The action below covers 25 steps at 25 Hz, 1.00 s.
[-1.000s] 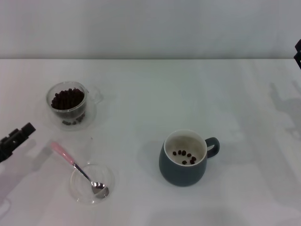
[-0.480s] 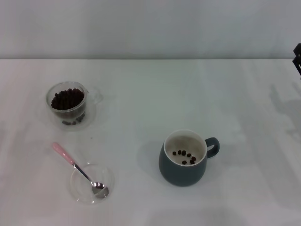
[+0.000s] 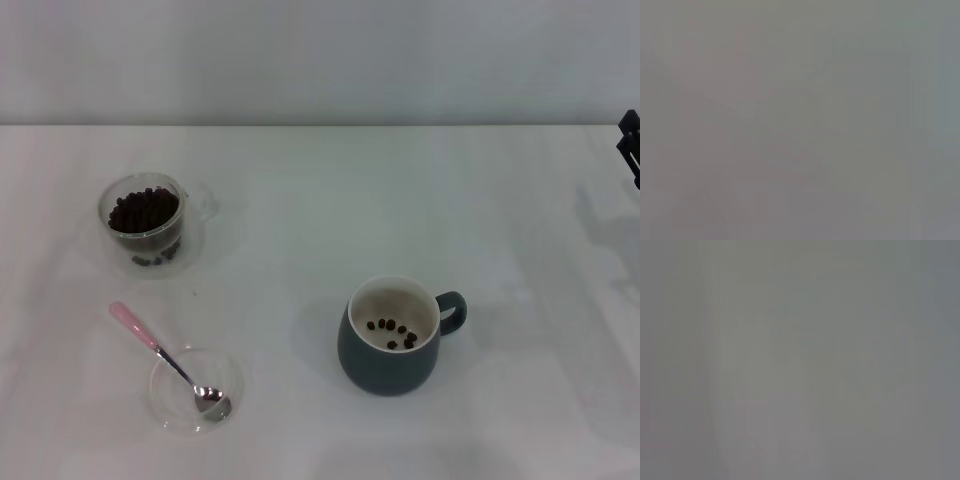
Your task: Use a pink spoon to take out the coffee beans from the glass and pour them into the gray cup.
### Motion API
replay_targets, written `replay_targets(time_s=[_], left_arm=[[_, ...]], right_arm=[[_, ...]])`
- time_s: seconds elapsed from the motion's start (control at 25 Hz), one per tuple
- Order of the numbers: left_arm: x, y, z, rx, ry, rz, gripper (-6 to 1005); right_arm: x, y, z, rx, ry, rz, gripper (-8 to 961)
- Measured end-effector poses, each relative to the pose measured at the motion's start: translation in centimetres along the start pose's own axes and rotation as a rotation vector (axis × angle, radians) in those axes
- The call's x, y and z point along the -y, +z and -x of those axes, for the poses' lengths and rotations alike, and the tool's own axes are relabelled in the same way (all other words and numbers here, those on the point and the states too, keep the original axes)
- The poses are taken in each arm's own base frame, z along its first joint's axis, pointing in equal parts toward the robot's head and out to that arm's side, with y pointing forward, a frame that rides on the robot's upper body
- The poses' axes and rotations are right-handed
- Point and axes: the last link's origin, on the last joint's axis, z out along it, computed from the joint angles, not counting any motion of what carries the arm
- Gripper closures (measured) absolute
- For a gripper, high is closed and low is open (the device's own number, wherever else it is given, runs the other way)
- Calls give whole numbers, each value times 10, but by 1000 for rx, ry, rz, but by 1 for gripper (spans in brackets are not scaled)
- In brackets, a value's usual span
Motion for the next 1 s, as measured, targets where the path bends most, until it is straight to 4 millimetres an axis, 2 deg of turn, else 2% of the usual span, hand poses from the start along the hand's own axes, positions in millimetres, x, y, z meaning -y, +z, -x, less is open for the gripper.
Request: replay_targets(time_s=[0.32, 0.52, 0.68, 1.0], left_arm=[[-8, 17, -5, -32, -8, 17, 293], [-6, 26, -6, -42, -30, -37, 290], [0, 31, -4, -30, -54, -100, 292], [-5, 44, 4, 26, -70, -108, 296]], right_arm=[[2, 0, 0, 4, 5, -15, 235], [6, 0, 2, 16, 21, -46, 235], [6, 0, 2, 18, 21, -53, 234], [9, 0, -1, -6, 28, -70, 235]])
